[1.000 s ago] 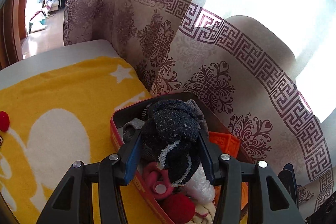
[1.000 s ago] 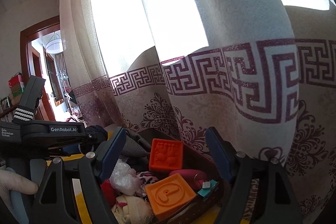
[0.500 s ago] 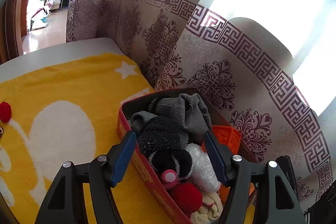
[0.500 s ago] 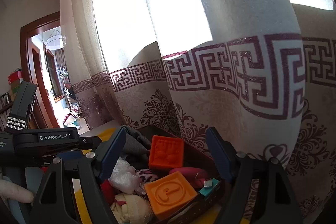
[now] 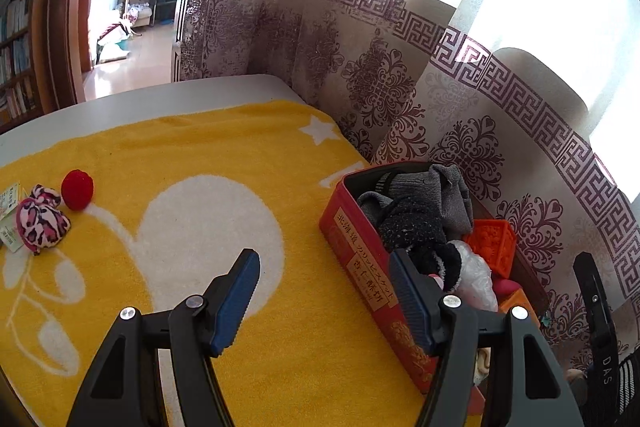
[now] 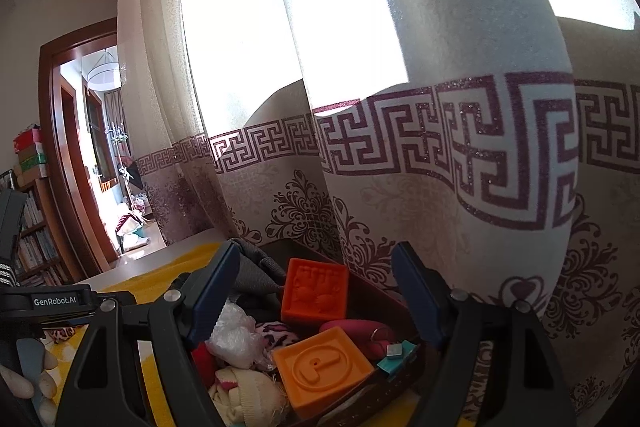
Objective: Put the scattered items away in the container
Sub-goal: 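Move the right gripper to the pink leopard-print toy and grasp it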
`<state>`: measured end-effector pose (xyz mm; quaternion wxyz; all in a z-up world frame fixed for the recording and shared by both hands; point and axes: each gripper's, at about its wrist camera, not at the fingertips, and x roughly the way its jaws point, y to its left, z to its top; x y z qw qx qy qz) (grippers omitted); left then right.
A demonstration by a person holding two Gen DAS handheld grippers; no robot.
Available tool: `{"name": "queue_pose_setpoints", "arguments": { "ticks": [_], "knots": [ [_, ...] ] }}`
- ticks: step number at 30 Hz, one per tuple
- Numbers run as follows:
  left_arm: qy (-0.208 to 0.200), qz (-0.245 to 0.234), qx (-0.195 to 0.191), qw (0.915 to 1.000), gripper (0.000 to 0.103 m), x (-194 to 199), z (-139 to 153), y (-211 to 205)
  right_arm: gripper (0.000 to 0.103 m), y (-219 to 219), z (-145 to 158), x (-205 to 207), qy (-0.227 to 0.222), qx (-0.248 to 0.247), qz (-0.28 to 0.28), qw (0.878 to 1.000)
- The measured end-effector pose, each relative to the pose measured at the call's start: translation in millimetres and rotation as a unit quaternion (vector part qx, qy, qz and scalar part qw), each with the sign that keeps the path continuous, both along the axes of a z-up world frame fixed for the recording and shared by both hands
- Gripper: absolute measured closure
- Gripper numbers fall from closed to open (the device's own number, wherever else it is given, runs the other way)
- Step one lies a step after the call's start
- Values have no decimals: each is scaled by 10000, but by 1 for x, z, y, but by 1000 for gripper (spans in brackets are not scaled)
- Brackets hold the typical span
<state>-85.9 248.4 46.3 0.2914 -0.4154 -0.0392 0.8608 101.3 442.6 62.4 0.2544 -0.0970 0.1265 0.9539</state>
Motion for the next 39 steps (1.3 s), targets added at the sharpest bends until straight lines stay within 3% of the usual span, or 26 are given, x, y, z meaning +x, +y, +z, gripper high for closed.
{"name": "queue_pose_setpoints", "arguments": {
  "ticks": [10,17,20,23,26,29,33,39],
  "knots": [
    [-213,1074,-30,9940,35,-18,-21,-112,21,-10,1,0,-30,304,-150,9994],
    [-250,1896,99,9815,35,-25,-27,-202,20,-23,4,0,1,683,-295,9972],
    [-194,2169,-46,9760,35,-24,-30,-235,20,-30,8,3,119,850,-316,9958],
    [-144,2392,-280,9705,35,-23,-34,-262,19,-36,17,0,103,596,-19,9982],
    [-193,2566,-285,9659,35,-23,-39,-285,18,-53,30,-18,-65,230,713,9972],
    [-267,2675,-118,9631,35,-21,-44,-299,18,-86,38,-51,-437,8,1736,9838],
    [-375,2678,-27,9628,35,-18,-53,-307,18,-140,27,-104,-1193,-248,3020,9455],
    [-273,2728,138,9616,35,-13,-48,-315,18,-214,-5,-166,-1963,-442,3921,8976]
  ]
}}
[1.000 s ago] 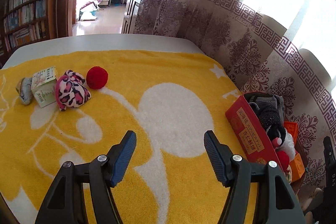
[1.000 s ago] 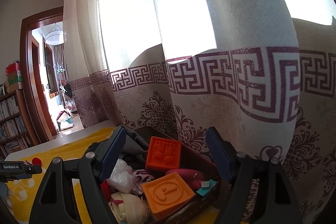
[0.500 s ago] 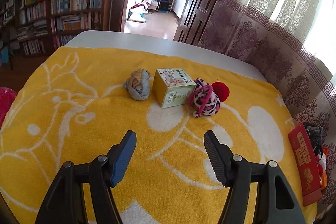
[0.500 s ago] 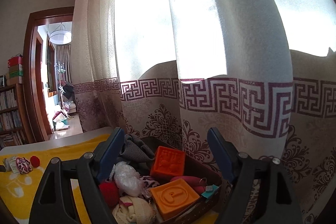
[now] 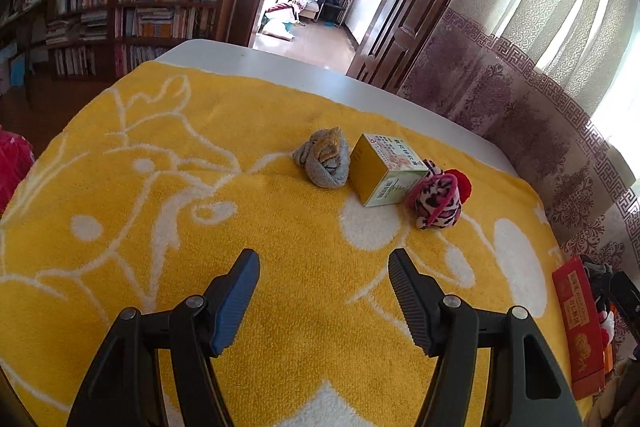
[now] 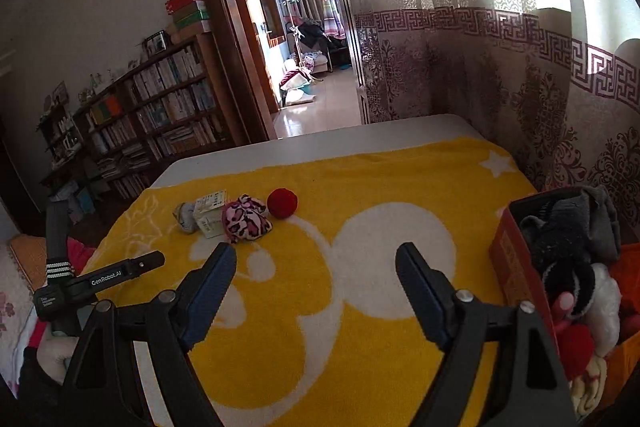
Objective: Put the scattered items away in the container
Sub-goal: 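Move the right gripper to the pink leopard-print toy and grasp it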
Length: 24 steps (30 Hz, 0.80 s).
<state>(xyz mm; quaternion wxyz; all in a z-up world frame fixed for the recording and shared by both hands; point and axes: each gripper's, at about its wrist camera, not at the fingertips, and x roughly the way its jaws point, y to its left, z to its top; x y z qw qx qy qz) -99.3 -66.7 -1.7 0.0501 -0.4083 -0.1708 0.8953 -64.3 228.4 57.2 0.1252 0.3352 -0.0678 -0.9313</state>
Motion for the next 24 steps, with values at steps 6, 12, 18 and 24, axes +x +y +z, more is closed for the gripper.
{"name": "queue_pose_setpoints", "arguments": {
  "ticks": [6,12,18,24],
  "knots": [
    [17,134,35,9999,35,1,0,-7,18,-57,-23,-50,-389,80,488,9980],
    [-84,262,45,9996,35,-4,-4,-8,18,-88,-46,-79,-629,240,548,9962],
    [-173,375,144,9990,35,-6,-8,-14,18,-108,-65,-101,-721,509,504,9948],
    [-247,427,111,9987,35,-8,-12,-14,18,-110,-74,-118,-840,532,383,9943]
  ]
}}
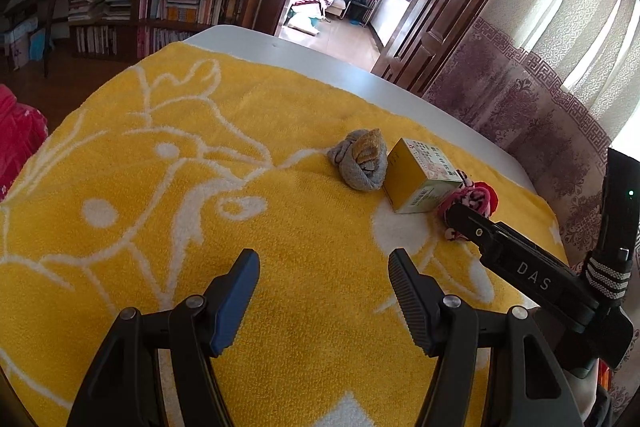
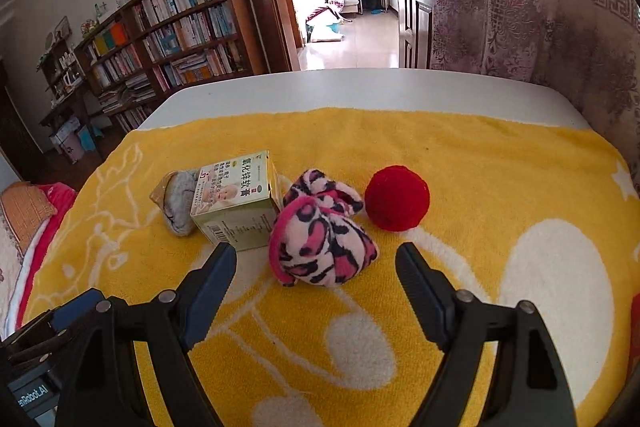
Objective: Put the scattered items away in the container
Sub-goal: 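Move the right gripper to the pink leopard-print toy and grasp it, then grasp the green-and-white medicine box with the left gripper while the right holds the pink toy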
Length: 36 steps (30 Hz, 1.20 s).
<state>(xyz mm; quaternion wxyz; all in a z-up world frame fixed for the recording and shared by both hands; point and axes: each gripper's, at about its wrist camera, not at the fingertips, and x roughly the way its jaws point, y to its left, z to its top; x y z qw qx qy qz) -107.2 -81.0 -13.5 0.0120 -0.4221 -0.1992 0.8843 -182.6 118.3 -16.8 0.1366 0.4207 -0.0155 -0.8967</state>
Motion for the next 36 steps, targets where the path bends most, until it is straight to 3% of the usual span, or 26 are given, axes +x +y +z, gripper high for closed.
{"name": "queue_pose_setpoints", "arguments": {
  "ticks": [3,4,8,17,26,36],
  "knots": [
    [-6,27,6,10000,35,0,-1,-1,29,4,-6,-6,-149,-59,-73,9998],
    [-13,31,4,10000,35,-1,-1,-1,44,3,-10,-8,-277,-64,-91,9996],
    [-34,13,-13,10000,35,-2,-2,-1,52,10,-6,-2,-198,-94,-97,9997],
    [-15,-39,-59,10000,35,-5,-5,2,53,45,20,57,144,-182,18,9997],
    [97,-272,-153,9995,35,-2,0,10,53,93,39,111,482,-338,-449,9973],
    [4,-251,-259,9993,35,-12,4,17,53,124,36,121,594,-603,-817,9931]
  ]
}}
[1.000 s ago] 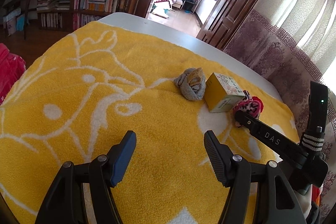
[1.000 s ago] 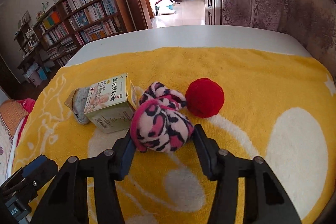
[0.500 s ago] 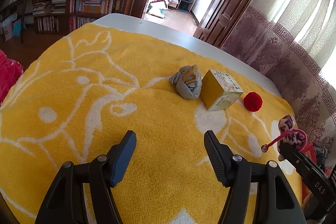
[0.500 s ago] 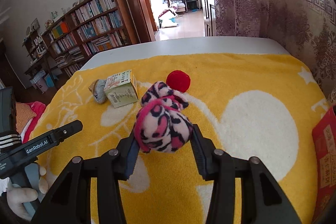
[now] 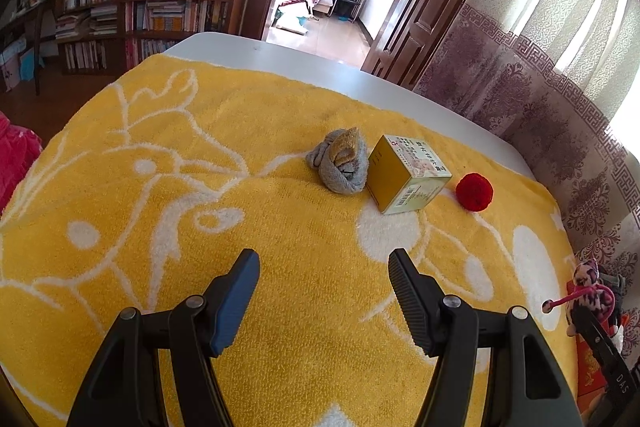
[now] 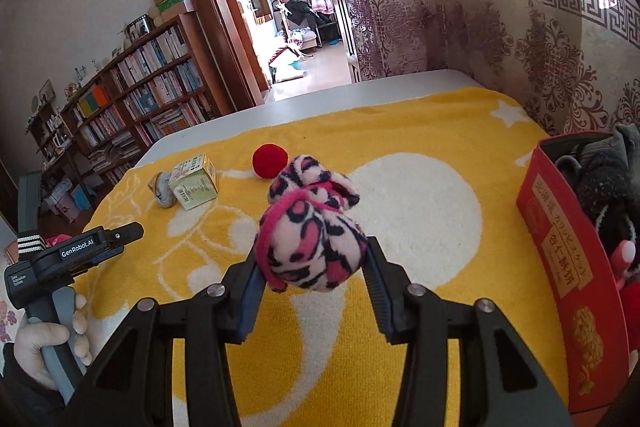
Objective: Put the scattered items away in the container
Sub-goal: 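Grasp the green-and-white medicine box with the left gripper while the right holds the pink toy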
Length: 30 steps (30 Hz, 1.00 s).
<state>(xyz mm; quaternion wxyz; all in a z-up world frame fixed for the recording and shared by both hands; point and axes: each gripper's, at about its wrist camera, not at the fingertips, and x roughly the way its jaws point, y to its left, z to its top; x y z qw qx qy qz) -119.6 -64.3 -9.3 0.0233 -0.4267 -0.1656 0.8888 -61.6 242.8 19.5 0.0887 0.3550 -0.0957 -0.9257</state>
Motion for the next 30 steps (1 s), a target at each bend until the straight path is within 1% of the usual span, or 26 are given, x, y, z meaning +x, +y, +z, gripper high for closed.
{"name": "queue_pose_setpoints", "arguments": {
  "ticks": [4,9,13,15,20,25,30],
  "knots": [
    [1,-44,-35,10000,35,-10,8,13,53,6,0,0,17,-142,-2,9999],
    [106,-323,-78,9994,35,-24,22,48,53,15,-2,-2,-11,-267,-119,9996],
    [100,-395,-115,9991,34,-42,21,72,53,20,-1,-1,11,-367,-201,9991],
    [58,-381,-204,9990,34,-53,18,81,53,21,0,0,31,-386,-213,9990],
    [5,-134,-371,9992,34,-76,10,85,52,21,0,1,36,-441,-183,9989],
    [-96,-5,-579,9983,34,-99,0,86,52,24,2,2,67,-486,-187,9986],
    [-177,113,-752,9969,35,-112,-13,81,52,25,3,1,95,-490,-196,9986]
  ]
}}
